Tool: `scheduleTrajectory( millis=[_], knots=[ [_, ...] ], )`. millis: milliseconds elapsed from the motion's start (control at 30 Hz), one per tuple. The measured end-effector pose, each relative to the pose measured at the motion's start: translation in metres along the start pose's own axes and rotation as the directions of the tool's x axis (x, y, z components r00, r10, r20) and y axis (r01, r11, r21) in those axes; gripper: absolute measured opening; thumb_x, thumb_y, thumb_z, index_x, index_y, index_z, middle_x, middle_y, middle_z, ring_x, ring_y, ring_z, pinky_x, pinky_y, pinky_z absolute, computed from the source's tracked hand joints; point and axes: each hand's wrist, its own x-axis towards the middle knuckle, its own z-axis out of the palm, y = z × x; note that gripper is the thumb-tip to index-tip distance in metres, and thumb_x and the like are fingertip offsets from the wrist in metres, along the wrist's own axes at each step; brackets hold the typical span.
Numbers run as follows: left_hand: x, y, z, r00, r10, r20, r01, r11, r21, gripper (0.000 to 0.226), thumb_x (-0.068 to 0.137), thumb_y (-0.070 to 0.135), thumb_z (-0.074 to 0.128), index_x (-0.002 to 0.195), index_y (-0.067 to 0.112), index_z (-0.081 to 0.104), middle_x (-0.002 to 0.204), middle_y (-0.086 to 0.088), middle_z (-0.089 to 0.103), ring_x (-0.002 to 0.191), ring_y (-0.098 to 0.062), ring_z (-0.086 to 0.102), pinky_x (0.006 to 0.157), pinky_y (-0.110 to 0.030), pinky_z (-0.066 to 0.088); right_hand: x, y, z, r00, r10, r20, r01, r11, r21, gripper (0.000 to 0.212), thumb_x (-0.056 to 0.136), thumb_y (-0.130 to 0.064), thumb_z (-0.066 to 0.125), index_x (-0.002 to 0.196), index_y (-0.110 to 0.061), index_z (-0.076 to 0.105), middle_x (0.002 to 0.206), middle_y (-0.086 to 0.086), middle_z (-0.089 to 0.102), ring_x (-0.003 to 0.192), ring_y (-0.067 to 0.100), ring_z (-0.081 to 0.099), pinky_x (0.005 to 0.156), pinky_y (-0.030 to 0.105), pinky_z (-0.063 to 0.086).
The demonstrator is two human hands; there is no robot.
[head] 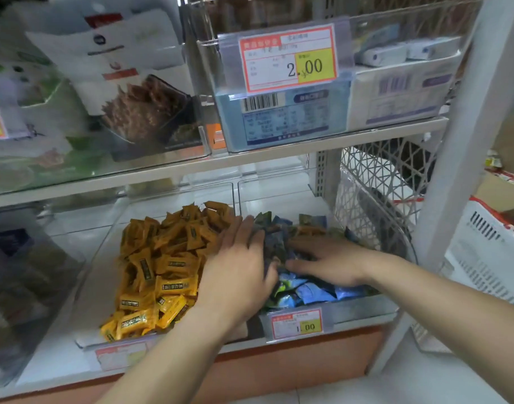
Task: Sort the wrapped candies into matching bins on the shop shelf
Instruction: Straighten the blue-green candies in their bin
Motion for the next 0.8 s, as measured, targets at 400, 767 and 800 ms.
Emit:
scheduleTrajectory(
  millis=[400,767,800],
  knots=[
    [0.014,0.023,0.004,0.958,0.247,0.145,-0.267,0.954,0.139,0.057,0.096,0.063,0.028,0.120,0.030,0.068,0.113,-0.003,0.072,0.092,-0.029,0.069,0.091,-0.046,0.043,0.001,0.008,-0.016,0.974,0.162,-0.157,-0.062,0.861,0.505,0.041,0.082,-0.052,0.052,0.094,-0.019,0.075,0.103,0.002,0.072,0.100,0.021,0.064,0.097,0.050,0.048],
    [0.014,0.026,0.006,0.945,0.279,0.171,-0.309,0.933,0.185,0.070,0.094,0.069,0.013,0.123,0.032,0.065,0.124,-0.003,0.065,0.101,-0.028,0.064,0.104,-0.051,0.029,0.080,0.046,-0.049,0.981,0.194,-0.008,-0.191,0.974,0.119,0.027,0.100,-0.026,0.056,0.119,-0.015,0.070,0.127,0.004,0.065,0.102,0.014,0.057,0.086,0.025,0.039],
    [0.013,0.025,0.006,0.945,0.284,0.164,-0.312,0.932,0.184,0.070,0.094,0.068,0.013,0.122,0.032,0.065,0.123,-0.004,0.066,0.101,-0.028,0.064,0.103,-0.051,0.030,0.085,0.046,-0.045,0.976,0.215,0.035,-0.217,0.974,0.070,0.028,0.099,-0.029,0.056,0.117,-0.012,0.070,0.125,0.006,0.066,0.100,0.017,0.060,0.084,0.027,0.042]
  ],
)
